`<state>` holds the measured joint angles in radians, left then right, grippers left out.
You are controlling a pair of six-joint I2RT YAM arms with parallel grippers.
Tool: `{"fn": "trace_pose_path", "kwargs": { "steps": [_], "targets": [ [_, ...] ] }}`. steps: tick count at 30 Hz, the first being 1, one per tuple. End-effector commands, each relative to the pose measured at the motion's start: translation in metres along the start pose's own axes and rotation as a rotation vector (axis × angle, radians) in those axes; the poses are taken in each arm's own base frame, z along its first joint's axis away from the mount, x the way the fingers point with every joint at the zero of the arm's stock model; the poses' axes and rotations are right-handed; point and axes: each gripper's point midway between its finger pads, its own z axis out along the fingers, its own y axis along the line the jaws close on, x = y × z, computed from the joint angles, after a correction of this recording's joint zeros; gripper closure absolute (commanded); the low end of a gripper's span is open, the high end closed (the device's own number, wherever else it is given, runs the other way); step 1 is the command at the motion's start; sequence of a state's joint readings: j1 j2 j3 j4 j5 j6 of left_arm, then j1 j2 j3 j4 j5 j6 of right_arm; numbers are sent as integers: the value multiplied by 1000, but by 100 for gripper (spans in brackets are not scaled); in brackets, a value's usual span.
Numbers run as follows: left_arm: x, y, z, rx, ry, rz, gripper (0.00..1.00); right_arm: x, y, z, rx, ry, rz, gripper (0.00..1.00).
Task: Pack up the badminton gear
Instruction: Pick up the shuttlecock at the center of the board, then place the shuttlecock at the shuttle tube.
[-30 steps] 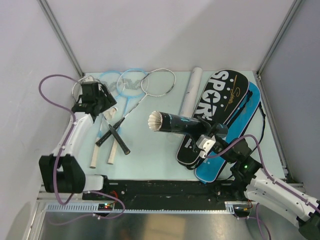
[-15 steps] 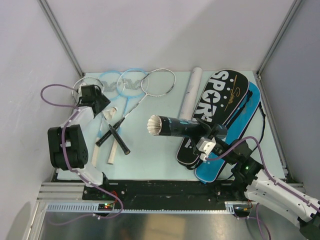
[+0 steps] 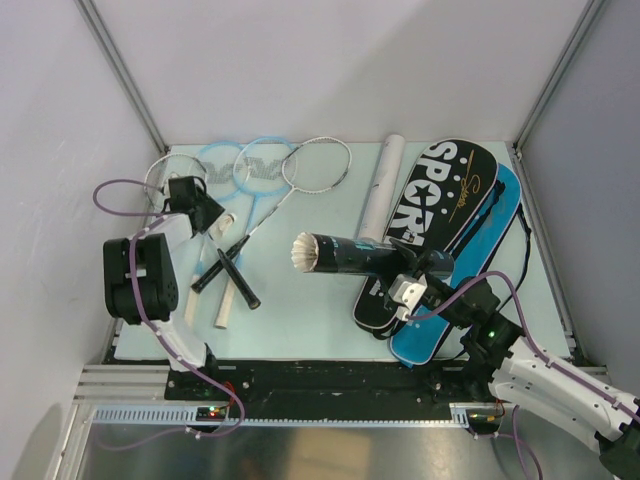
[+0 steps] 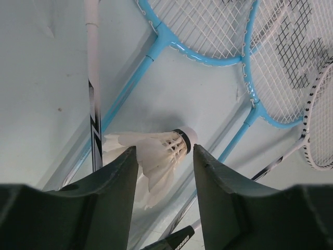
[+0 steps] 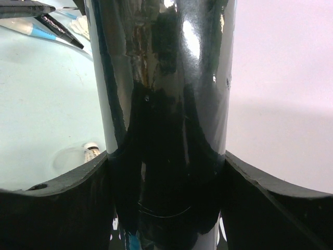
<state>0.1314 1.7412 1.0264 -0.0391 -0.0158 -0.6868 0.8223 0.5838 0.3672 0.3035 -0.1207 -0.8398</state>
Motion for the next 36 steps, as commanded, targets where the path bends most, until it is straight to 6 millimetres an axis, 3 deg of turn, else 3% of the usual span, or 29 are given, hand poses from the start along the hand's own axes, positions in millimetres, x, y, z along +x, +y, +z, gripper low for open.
{"fn": "trace_pose_path", "kwargs": {
  "steps": [1, 8, 14, 16, 19, 26, 31, 36],
  "targets": [
    [-12, -11, 2, 42, -41, -34, 52, -26, -24, 0, 72, -77, -21, 63],
    [-14, -11, 0, 43, -51, -39, 62, -24, -21, 1, 58, -70, -23, 63],
    [-16, -14, -4, 56, -59, -45, 88, -23, -19, 2, 51, -68, -19, 63],
    [-18, -22, -9, 93, -52, -41, 96, -22, -18, 2, 48, -66, -14, 63],
    [-27, -40, -25, 162, -62, -32, 99, -22, -16, 3, 41, -65, -6, 63],
    [-51, -86, -87, 356, -103, -6, 100, -6, -18, 6, 66, -16, -10, 63],
    [-44, -127, -144, 559, -8, 48, 100, 3, -32, 6, 108, -7, 7, 63],
    [-24, -178, -221, 832, 79, 154, 100, 18, -53, -3, 174, 35, 2, 62]
  ]
}}
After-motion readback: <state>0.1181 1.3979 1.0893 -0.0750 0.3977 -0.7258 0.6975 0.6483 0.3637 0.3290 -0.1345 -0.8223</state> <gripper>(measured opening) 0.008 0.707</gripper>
